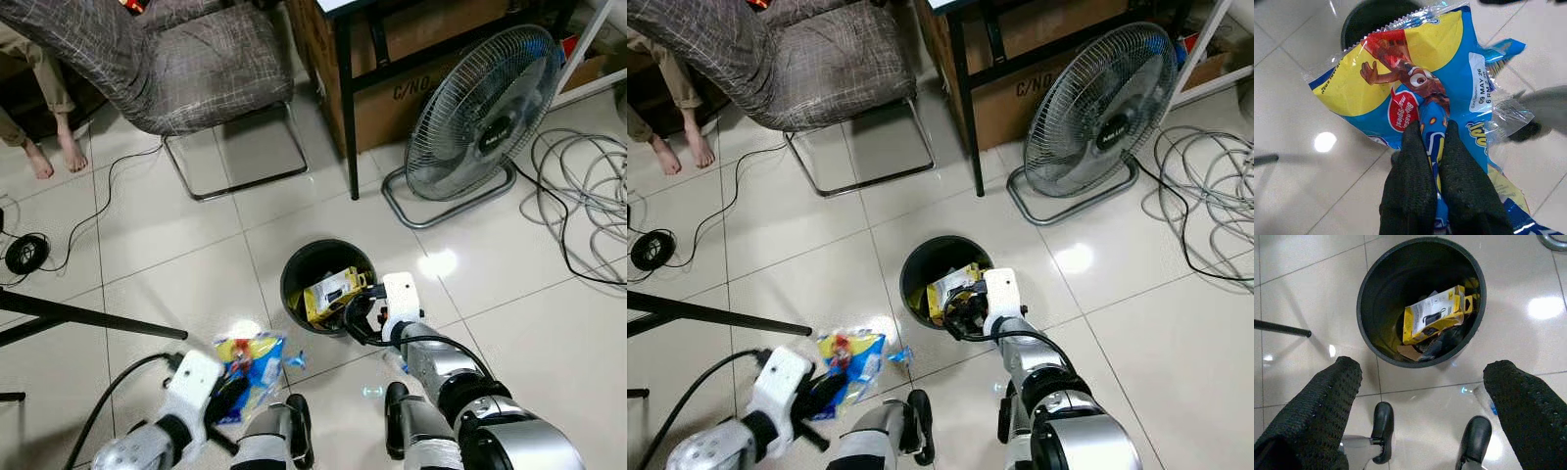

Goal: Picking trash to rubbish bin

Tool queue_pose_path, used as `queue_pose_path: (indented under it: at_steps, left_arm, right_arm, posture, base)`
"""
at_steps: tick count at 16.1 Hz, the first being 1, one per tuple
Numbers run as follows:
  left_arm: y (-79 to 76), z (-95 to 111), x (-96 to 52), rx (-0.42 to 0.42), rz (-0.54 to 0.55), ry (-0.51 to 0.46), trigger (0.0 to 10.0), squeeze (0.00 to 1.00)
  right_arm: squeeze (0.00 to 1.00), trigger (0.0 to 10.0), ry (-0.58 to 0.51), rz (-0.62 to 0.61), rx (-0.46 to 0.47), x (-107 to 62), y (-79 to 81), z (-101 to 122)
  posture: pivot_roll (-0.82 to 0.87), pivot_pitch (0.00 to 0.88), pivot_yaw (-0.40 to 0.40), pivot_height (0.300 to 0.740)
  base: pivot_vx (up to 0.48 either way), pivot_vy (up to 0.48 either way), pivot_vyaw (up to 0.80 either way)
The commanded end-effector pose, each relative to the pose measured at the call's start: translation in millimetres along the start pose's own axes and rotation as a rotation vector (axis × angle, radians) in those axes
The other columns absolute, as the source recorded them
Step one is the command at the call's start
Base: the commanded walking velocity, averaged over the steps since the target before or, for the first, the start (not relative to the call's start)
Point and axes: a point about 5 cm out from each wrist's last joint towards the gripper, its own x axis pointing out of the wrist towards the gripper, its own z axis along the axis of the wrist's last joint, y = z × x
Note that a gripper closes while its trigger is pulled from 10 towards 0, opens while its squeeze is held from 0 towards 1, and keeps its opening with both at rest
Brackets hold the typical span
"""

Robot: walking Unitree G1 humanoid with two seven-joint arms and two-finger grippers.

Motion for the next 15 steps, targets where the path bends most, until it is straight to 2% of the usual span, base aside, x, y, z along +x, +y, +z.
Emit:
queue_pose_path:
  at_steps: [1, 2, 3, 8, 9, 12, 15]
  left_arm:
    - [-1.6, -2.9, -2.3, -0.010, -0.004, 0.012, 9.3, 0.00]
    - [-1.5, -1.0, 0.2, -0.009, -0.003, 0.004, 10.0, 0.00]
    - [-0.6, 4.2, 7.2, -0.011, 0.005, -0.023, 10.0, 0.00]
    - [0.8, 16.6, 31.0, -0.026, 0.025, -0.085, 10.0, 0.00]
    - [0.3, 22.6, 40.1, -0.028, 0.023, -0.105, 10.0, 0.00]
    - [-1.4, 30.4, 54.7, -0.031, 0.016, -0.134, 10.0, 0.00]
    - [-2.1, 34.6, 64.5, -0.034, 0.015, -0.154, 10.0, 0.00]
  right_arm:
    - [0.94, 10.0, -0.008, -0.001, 0.017, -0.4, 3.6, -4.3]
    - [0.40, 10.0, -0.029, -0.009, 0.012, -0.6, 2.2, -1.0]
    - [0.00, 10.0, -0.076, -0.026, -0.006, -1.6, -0.7, 6.8]
    - [0.00, 10.0, -0.158, -0.030, -0.002, -5.2, -2.0, 22.6]
    - [0.00, 10.0, -0.181, -0.019, 0.003, -6.8, 0.0, 28.4]
    - [0.00, 10.0, -0.207, -0.011, -0.005, -9.9, 0.7, 34.9]
    - [0.00, 10.0, -0.210, -0.016, -0.012, -13.3, -2.1, 35.7]
  posture:
    - [0.05, 0.342, 0.180, 0.740]
    - [0.05, 0.338, 0.177, 0.740]
    - [0.02, 0.323, 0.166, 0.740]
    - [-0.03, 0.277, 0.139, 0.740]
    - [-0.06, 0.258, 0.128, 0.740]
    - [-0.10, 0.234, 0.116, 0.740]
    - [-0.11, 0.220, 0.111, 0.740]
  base:
    - [0.000, 0.000, 0.00]
    - [0.000, 0.000, 0.00]
    - [0.000, 0.000, 0.00]
    - [0.000, 0.000, 0.00]
    - [0.000, 0.000, -0.73]
    - [0.000, 0.000, -0.72]
    - [0.000, 0.000, -0.70]
